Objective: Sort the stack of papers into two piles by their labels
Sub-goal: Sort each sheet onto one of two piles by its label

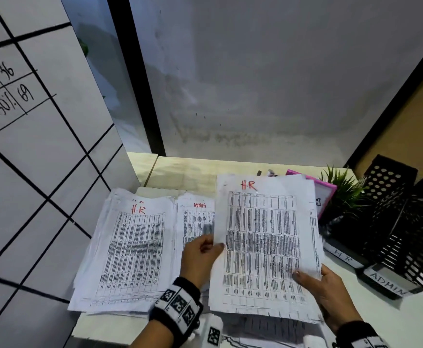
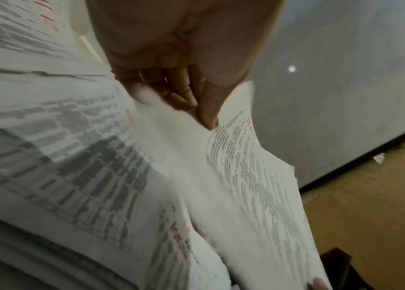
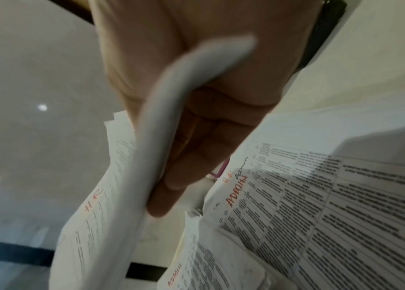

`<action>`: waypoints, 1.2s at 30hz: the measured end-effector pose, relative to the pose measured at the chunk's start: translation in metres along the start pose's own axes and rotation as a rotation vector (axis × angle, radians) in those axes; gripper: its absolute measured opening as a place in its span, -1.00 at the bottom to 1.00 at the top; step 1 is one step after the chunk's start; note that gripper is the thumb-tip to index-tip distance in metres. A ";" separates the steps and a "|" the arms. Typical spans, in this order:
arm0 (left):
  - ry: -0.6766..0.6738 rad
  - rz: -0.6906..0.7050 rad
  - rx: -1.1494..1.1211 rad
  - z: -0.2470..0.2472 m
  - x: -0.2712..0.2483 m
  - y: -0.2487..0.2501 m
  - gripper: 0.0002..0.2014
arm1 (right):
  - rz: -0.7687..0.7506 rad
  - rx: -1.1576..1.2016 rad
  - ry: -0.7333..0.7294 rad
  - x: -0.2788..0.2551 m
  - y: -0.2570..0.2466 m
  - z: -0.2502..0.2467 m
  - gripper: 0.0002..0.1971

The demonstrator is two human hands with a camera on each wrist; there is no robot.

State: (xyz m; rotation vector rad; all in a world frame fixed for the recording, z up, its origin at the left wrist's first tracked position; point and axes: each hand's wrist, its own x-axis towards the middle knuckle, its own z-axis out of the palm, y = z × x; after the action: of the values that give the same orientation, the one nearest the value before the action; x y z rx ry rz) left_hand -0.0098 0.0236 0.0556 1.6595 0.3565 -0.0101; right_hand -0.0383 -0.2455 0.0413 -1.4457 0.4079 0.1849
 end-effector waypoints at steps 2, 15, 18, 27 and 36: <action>0.119 -0.006 0.002 -0.023 0.001 -0.009 -0.82 | 0.018 0.002 -0.038 0.002 0.002 0.008 -0.72; 0.662 -0.079 0.504 -0.214 0.038 -0.051 -0.85 | 0.120 -0.206 -0.138 0.053 0.025 0.088 -0.87; 0.527 -0.136 0.659 -0.229 0.044 -0.068 -0.67 | 0.207 -0.246 -0.152 0.060 0.032 0.105 -0.74; 0.361 -0.060 1.048 -0.212 0.062 -0.065 -0.68 | 0.334 -0.374 -0.113 0.088 0.030 0.130 -0.37; -0.066 0.279 0.832 -0.060 0.063 -0.041 -0.69 | 0.155 -0.625 0.165 0.083 0.036 0.066 -0.42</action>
State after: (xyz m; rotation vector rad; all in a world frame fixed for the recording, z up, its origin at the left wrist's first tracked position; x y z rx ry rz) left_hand 0.0282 0.0994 0.0102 2.5144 0.0550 -0.0043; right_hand 0.0346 -0.1863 -0.0190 -2.0529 0.6337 0.3401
